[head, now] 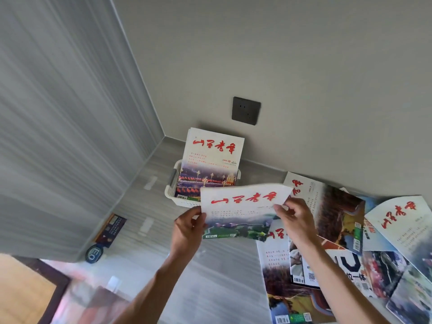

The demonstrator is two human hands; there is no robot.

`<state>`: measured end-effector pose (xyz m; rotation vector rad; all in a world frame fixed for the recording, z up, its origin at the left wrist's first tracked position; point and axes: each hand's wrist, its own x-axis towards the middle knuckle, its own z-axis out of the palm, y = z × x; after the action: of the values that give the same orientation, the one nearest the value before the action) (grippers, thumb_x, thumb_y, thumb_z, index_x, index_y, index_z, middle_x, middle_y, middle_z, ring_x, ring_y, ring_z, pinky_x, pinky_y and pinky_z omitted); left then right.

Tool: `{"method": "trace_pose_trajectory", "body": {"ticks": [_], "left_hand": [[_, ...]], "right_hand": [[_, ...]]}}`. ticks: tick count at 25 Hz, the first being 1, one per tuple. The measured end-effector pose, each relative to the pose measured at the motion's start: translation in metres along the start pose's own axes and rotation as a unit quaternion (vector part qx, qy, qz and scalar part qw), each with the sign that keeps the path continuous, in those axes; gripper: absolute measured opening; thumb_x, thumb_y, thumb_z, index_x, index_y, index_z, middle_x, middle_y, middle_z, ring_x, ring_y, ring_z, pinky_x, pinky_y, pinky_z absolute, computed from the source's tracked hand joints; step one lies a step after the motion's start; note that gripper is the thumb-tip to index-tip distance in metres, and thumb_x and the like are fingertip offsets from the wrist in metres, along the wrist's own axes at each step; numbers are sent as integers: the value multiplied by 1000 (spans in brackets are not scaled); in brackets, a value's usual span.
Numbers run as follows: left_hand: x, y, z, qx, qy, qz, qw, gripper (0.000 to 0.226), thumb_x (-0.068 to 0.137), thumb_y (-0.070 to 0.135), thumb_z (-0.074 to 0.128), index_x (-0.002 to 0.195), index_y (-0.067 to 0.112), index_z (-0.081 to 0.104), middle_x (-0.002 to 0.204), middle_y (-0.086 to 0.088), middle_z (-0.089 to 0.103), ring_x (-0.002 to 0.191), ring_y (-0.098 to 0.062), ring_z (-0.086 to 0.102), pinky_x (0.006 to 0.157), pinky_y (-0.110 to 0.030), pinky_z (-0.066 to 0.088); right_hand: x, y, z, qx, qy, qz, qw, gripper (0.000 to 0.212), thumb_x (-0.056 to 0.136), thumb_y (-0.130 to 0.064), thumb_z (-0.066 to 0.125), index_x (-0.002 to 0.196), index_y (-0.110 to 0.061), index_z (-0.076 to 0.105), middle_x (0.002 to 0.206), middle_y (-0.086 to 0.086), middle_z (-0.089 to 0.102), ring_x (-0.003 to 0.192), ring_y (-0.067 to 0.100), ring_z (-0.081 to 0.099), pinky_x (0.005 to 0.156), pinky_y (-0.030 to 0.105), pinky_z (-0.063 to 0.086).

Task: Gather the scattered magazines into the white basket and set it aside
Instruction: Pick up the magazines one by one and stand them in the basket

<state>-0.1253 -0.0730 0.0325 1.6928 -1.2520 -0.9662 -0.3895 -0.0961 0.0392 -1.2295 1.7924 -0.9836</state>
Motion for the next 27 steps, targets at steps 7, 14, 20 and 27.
{"method": "trace_pose_trajectory", "body": {"ticks": [7, 14, 20, 27], "left_hand": [[133, 65, -81, 12, 56, 141, 988, 15, 89, 3, 62, 90, 15, 72, 71, 3, 68, 55, 5, 62, 49, -7, 45], [203, 4, -80, 152, -30, 45, 987, 15, 93, 9, 56, 93, 9, 70, 100, -9, 76, 75, -27, 72, 71, -45, 60], [217, -25, -68, 230, -13, -15, 973, 25, 92, 22, 59, 115, 15, 63, 125, -12, 67, 105, -32, 66, 90, -41, 53], [46, -52, 0, 269, -190, 247, 911, 44, 71, -3, 65, 112, 13, 68, 116, -5, 71, 103, -27, 67, 92, -37, 52]], "right_hand": [[60, -105, 52, 111, 5, -58, 992, 21, 87, -20, 68, 74, -35, 74, 79, -15, 76, 70, 1, 68, 59, 25, 55], [102, -91, 118, -54, 21, -72, 996, 16, 90, -21, 63, 85, -9, 72, 67, -1, 70, 61, 19, 63, 60, 31, 48], [105, -59, 139, -48, -8, 39, 998, 37, 86, -12, 63, 121, -20, 57, 112, -4, 67, 96, 15, 65, 77, 24, 49], [-48, 78, 70, -280, -41, 141, 949, 37, 85, -20, 62, 121, -18, 56, 127, 3, 64, 111, 25, 62, 86, 31, 50]]}}
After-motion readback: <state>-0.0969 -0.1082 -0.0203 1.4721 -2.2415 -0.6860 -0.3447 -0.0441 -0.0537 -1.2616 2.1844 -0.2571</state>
